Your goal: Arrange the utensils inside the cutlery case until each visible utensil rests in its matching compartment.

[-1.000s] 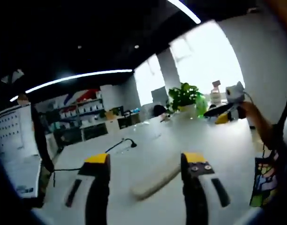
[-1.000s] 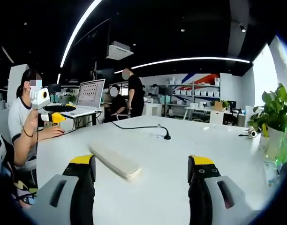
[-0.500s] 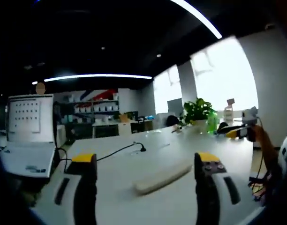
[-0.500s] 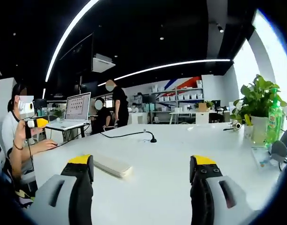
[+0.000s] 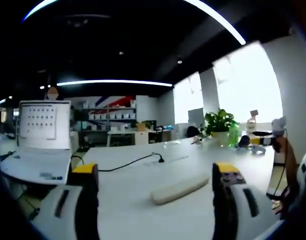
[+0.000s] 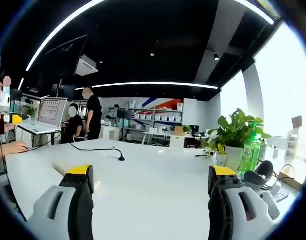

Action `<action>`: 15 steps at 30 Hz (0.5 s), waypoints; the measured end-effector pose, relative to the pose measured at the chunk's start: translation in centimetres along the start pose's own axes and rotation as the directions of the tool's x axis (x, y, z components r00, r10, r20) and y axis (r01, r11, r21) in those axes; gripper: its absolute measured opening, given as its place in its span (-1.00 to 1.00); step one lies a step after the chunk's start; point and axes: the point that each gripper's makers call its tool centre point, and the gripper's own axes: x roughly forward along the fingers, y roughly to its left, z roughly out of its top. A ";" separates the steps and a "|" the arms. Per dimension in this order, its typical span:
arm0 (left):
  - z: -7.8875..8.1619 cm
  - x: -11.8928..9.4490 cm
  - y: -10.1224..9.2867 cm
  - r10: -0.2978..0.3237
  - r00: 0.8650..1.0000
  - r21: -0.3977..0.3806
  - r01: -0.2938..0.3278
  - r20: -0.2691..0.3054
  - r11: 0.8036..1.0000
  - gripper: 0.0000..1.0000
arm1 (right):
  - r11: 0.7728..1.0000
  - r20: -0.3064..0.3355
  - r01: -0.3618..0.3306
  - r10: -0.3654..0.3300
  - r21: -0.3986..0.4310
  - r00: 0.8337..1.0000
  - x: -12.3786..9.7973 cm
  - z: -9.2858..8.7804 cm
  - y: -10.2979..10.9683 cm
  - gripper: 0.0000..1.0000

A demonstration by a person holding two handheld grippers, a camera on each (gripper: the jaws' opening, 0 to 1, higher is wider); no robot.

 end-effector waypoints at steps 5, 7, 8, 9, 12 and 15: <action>0.3 -0.6 0.4 0.024 1.000 0.013 -0.024 0.005 1.000 1.00 | 1.000 0.041 -0.008 0.007 0.023 0.999 -0.5 1.3 0.5 0.99; 0.5 -0.8 0.7 0.044 0.999 0.035 -0.044 0.009 0.998 1.00 | 1.000 0.045 -0.018 0.018 -0.002 0.999 -0.4 1.6 0.8 0.99; 0.6 -0.9 0.8 0.052 0.999 0.045 -0.052 0.010 0.998 1.00 | 1.000 0.052 -0.021 0.022 -0.013 0.998 -0.5 1.8 1.1 0.99; 0.7 -1.0 0.9 0.058 0.998 0.053 -0.059 0.013 0.997 1.00 | 1.000 0.061 -0.022 0.023 -0.015 0.998 -0.5 2.0 1.3 0.99; 1.0 -1.3 1.0 0.066 0.998 0.063 -0.067 0.020 0.996 1.00 | 0.999 0.088 -0.036 0.036 0.008 0.995 -0.7 2.7 1.6 0.99; 1.2 -1.5 0.9 0.060 0.998 0.054 -0.061 0.030 0.997 1.00 | 0.999 0.082 -0.038 0.038 -0.003 0.996 -0.9 2.8 1.7 0.99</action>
